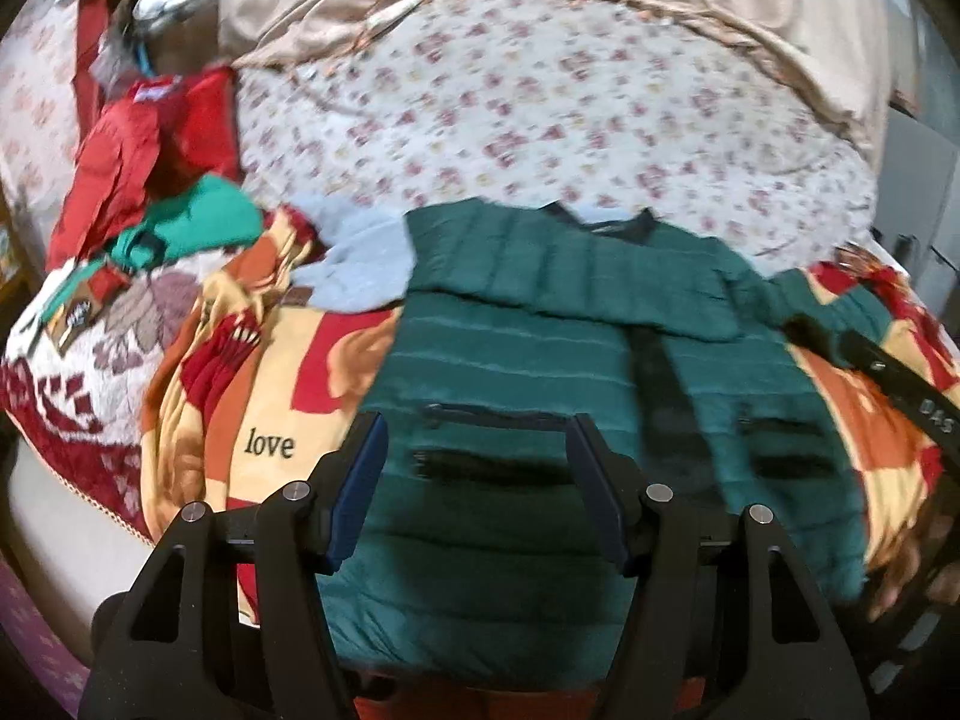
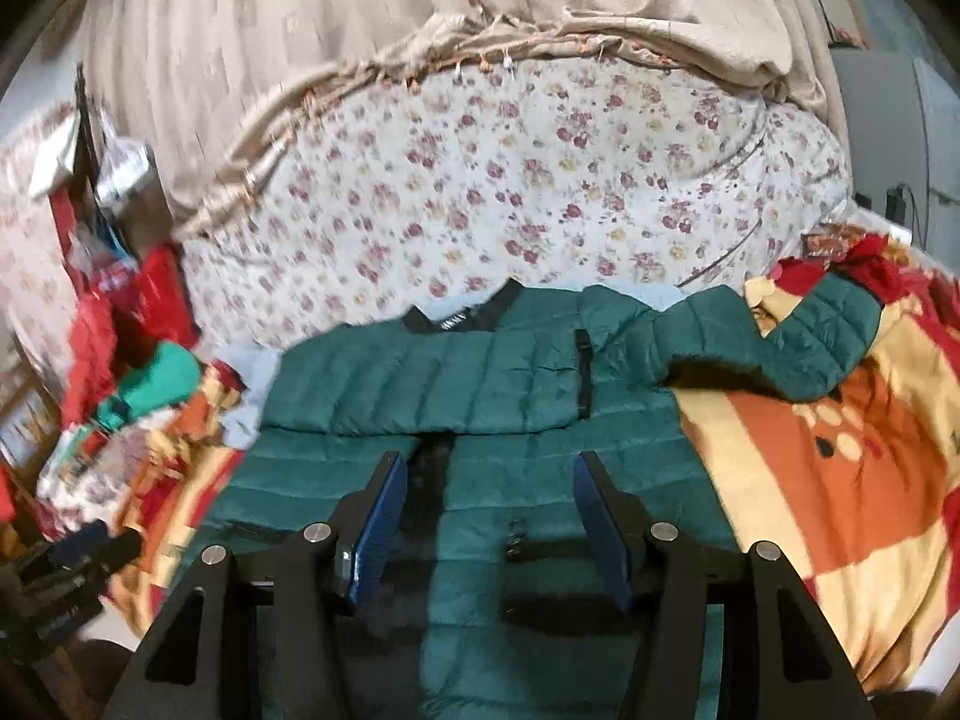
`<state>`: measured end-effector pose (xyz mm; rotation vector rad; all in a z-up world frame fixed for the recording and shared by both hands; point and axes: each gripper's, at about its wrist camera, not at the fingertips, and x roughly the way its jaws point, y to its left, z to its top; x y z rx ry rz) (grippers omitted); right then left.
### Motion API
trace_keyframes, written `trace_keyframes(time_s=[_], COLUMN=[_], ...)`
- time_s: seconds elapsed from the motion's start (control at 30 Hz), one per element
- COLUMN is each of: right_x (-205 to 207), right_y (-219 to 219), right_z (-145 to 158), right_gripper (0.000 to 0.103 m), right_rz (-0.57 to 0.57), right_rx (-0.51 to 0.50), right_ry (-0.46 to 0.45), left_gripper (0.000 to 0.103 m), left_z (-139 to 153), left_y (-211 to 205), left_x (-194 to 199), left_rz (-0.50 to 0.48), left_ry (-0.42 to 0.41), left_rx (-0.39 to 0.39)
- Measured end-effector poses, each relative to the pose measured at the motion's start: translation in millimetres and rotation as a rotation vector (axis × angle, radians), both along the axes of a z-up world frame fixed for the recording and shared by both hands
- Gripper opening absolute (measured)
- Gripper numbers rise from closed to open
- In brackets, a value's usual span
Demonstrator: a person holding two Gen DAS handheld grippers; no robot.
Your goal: Fold large clothes
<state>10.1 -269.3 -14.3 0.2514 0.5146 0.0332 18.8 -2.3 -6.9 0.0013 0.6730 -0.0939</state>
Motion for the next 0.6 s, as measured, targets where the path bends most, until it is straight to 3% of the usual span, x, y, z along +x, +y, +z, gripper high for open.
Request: trace_keyframes(time_s=[0.2, 0.4, 0.6], right_x=[-20, -33, -39], right_y=[10, 7, -2], right_z=[4, 9, 24], right_gripper=[0.055, 0.055, 0.055], right_rz=[0.052, 0.079, 0.11], right_rx=[-0.001, 0.038, 0.14], right_ry=[-0.013, -0.018, -0.017], left_gripper=[0.062, 0.062, 0.062], left_z=[22, 33, 42], left_y=[-23, -20, -19], left_x=[-31, -44, -46], left_rz=[-0.033, -0.005, 0.003], left_ry=[-0.055, -0.077, -0.071], left_rx=[0.056, 0.049, 0.035])
